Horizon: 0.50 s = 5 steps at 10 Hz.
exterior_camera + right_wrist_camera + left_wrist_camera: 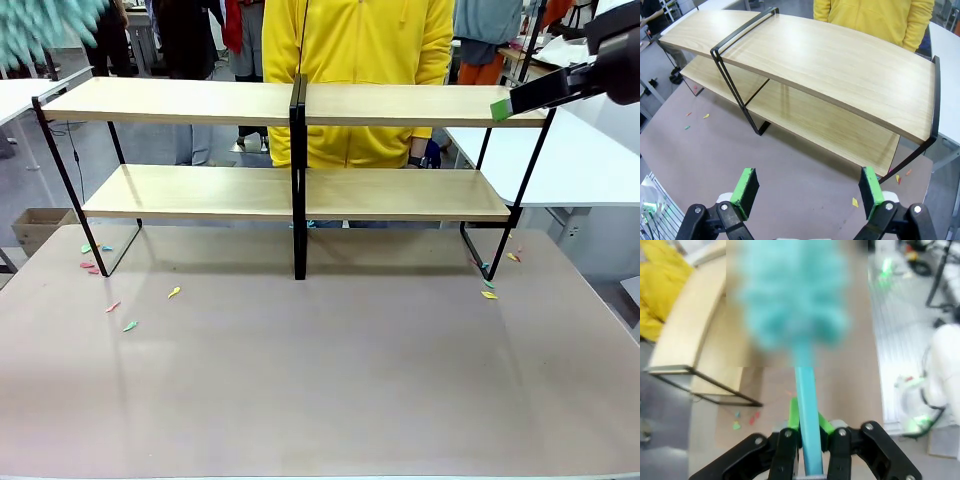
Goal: Clean the shelves.
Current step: Place the Duster on the table.
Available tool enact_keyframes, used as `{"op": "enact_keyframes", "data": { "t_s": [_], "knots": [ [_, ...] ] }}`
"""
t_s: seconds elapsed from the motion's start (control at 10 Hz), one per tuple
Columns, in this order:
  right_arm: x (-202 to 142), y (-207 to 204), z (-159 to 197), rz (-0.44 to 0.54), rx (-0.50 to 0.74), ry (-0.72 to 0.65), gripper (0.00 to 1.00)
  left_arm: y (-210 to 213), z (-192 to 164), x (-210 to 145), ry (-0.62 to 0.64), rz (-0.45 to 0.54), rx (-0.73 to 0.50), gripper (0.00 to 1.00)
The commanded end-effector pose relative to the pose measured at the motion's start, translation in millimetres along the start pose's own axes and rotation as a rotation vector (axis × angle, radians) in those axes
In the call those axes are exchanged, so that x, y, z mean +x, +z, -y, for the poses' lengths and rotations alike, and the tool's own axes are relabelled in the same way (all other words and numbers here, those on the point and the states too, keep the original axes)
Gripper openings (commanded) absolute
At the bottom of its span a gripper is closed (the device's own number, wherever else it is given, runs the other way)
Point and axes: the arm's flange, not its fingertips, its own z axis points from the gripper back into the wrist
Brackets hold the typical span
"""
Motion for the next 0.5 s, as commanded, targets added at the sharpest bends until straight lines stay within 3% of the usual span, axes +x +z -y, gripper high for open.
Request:
{"op": "enact_keyframes", "data": {
  "t_s": [0.0, 0.2, 0.4],
  "knots": [
    [-16, 12, 11, -0.086, 0.126, -0.121, 1.00, -44, 21, 10, -0.016, -0.070, -0.172, 0.04],
    [-64, -6, 34, -0.306, 0.100, -0.297, 1.00, -104, 19, -5, 0.078, -0.141, -0.357, 0.04],
    [-113, -23, 47, -0.389, 0.229, -0.413, 1.00, -157, 18, -35, 0.178, -0.211, -0.409, 0.04]
  ]
}}
